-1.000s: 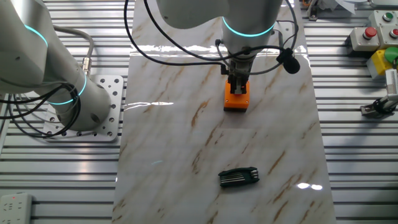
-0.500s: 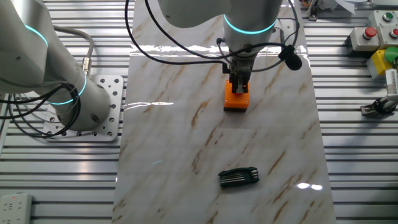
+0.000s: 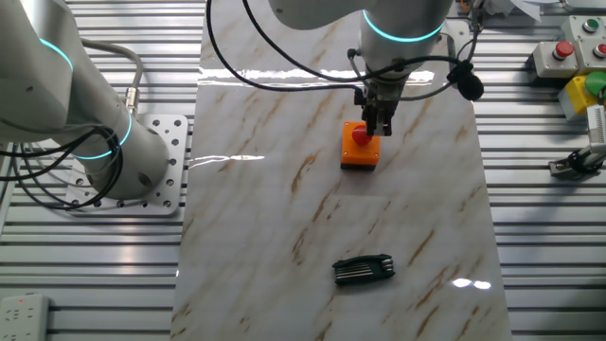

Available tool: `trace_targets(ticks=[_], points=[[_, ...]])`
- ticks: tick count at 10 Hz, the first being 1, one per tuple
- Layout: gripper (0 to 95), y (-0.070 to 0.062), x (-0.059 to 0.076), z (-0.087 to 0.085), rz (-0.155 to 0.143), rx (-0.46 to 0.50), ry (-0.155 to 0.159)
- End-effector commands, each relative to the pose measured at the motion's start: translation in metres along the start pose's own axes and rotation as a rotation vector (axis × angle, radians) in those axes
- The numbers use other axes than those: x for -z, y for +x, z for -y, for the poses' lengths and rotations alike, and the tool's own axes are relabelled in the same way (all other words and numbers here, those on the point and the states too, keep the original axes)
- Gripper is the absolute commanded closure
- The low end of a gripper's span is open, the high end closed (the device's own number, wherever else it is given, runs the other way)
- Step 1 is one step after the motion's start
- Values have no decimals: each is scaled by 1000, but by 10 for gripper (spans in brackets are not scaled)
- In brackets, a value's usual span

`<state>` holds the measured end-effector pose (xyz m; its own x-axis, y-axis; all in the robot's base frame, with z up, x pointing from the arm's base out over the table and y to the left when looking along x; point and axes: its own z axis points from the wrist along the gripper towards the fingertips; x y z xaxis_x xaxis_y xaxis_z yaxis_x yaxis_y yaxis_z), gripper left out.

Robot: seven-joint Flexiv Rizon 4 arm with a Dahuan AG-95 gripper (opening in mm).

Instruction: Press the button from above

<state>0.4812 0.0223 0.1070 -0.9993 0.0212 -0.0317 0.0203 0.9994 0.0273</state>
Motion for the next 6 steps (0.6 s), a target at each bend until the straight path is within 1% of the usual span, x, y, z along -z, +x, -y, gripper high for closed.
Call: trace_targets(ticks=[1,3,6], points=[[950,1,7,5,-18,7,-6],[950,0,8,5,-18,7,-5],[950,-1,23,9,-30,8,-8]])
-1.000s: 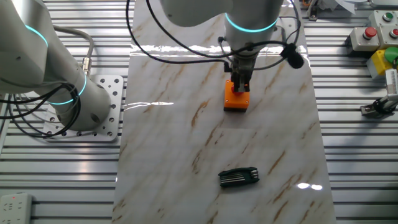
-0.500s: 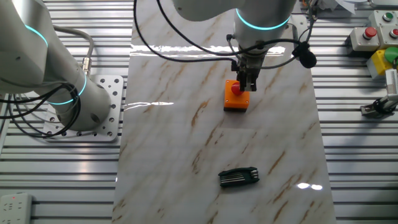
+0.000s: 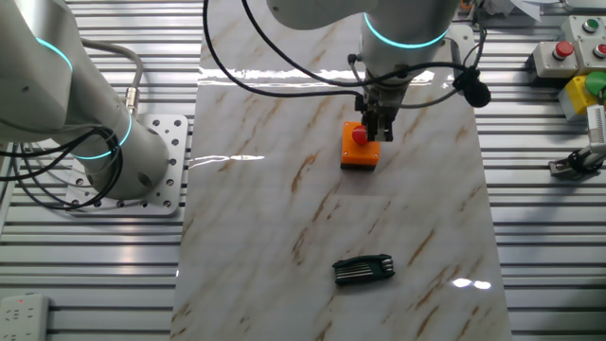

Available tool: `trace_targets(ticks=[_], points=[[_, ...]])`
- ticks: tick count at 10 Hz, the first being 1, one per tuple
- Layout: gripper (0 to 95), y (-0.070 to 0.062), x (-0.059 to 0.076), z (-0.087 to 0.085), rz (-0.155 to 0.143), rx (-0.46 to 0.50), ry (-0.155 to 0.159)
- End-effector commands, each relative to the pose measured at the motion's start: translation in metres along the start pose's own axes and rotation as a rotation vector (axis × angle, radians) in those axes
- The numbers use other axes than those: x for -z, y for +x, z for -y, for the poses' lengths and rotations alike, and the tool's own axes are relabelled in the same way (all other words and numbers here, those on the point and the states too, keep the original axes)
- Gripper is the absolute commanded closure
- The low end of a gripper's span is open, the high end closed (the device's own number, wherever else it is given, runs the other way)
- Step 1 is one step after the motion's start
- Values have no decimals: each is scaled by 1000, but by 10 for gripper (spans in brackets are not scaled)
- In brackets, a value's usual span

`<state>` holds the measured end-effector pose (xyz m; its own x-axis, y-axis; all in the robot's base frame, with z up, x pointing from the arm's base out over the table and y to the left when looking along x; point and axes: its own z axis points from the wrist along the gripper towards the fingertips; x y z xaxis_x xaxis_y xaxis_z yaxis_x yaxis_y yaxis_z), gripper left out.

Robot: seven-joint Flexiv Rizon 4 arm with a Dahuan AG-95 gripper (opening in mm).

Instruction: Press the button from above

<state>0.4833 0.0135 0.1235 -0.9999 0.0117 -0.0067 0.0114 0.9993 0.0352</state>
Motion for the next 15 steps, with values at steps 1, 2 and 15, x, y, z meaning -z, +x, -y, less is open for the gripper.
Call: trace_targets(ticks=[1,2,15], points=[[950,2,11,1,-6,0,-2],[950,2,16,1,-11,-2,-3],[950,16,92,-18,-27,-66,-23]])
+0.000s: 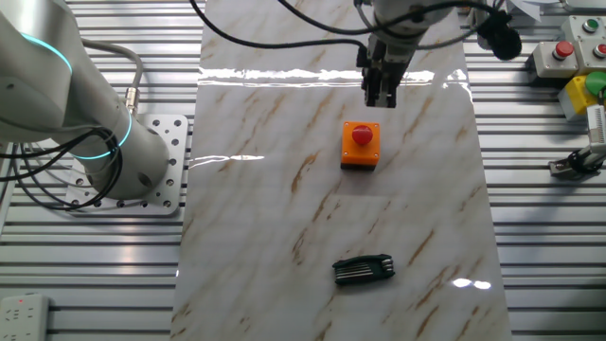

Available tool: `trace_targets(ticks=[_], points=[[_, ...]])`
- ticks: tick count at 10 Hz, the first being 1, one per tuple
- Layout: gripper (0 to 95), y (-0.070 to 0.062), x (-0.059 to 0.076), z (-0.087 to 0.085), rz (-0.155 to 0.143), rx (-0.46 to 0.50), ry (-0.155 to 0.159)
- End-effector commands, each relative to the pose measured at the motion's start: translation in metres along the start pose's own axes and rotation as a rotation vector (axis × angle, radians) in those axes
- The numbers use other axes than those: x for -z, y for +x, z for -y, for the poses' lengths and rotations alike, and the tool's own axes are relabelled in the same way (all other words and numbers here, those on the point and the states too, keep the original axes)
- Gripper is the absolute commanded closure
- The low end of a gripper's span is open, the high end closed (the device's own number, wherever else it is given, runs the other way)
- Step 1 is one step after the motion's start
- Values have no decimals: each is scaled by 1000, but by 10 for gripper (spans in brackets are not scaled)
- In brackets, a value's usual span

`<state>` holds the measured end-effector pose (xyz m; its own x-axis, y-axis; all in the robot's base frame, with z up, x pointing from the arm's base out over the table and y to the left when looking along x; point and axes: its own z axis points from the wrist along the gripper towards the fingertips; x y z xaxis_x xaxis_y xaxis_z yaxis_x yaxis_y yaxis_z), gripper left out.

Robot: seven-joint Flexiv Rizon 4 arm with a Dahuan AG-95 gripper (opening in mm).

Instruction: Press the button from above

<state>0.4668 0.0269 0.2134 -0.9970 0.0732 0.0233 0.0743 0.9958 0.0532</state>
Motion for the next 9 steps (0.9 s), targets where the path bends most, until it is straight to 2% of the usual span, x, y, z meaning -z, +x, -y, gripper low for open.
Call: trace_targets(ticks=[1,5,9], points=[[950,1,5,-2,-1,-4,-4],[950,2,6,-2,-3,-12,-17],[950,2,6,-2,-8,-16,-16]])
